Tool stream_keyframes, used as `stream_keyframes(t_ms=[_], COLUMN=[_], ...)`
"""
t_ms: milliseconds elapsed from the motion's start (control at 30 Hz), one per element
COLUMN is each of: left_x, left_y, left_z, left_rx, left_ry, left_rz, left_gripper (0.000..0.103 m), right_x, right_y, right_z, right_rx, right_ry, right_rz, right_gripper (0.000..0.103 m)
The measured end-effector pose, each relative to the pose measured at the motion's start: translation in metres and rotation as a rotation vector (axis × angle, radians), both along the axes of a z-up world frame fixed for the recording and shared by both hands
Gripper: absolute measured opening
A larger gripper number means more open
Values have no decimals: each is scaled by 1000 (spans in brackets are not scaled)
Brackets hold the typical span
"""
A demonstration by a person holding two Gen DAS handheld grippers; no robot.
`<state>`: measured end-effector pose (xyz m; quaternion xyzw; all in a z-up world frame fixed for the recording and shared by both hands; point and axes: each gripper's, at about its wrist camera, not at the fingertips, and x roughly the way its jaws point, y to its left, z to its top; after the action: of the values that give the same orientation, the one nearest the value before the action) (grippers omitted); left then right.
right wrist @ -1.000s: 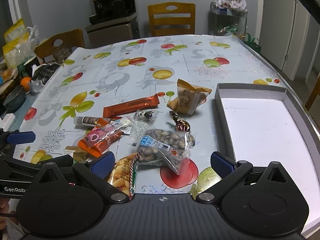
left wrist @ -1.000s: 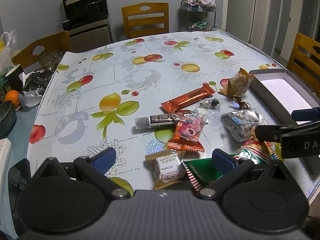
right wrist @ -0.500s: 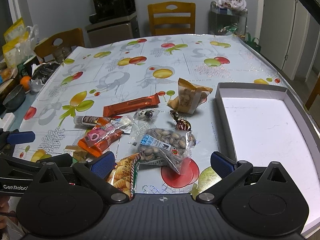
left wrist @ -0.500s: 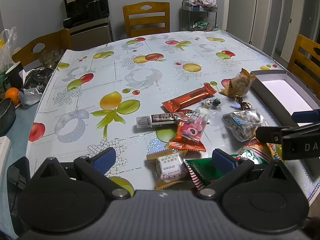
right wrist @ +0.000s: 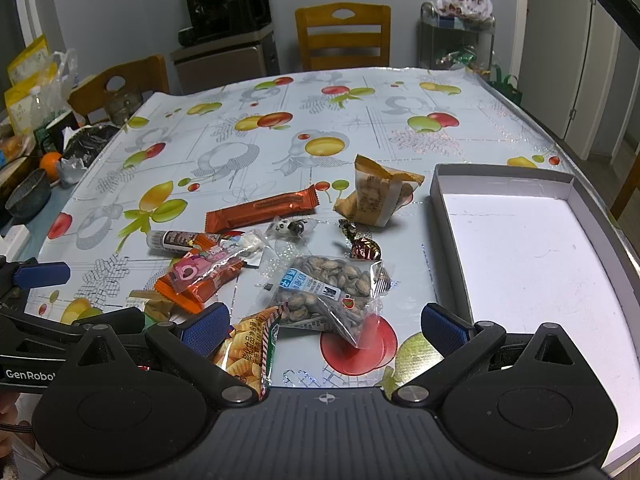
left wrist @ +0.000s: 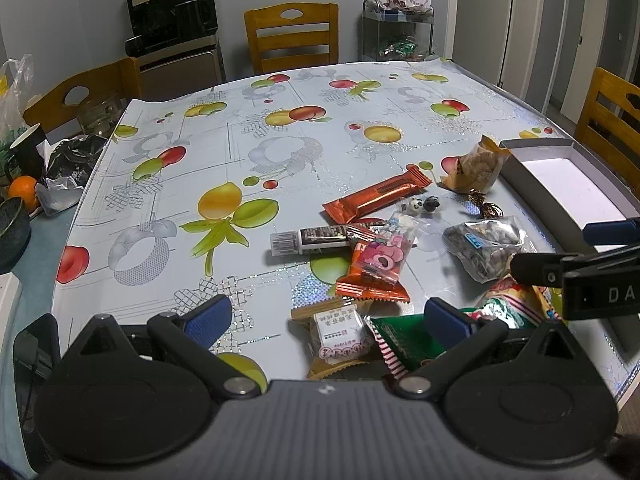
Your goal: Organize snacks
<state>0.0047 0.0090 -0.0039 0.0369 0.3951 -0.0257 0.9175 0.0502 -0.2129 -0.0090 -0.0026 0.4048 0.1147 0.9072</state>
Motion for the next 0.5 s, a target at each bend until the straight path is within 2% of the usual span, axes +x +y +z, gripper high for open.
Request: stream_keyframes(t_ms=[500], left_x=[1], left_y=[-1], left_z=[1], left_rx=[2], left_ry=[0], left_rz=[1], left_gripper=[103], right_x=[-3], right_y=[2], right_z=[1], right_rx=[-18], right_ry=[-14], right_rz=[25], right_gripper=[103])
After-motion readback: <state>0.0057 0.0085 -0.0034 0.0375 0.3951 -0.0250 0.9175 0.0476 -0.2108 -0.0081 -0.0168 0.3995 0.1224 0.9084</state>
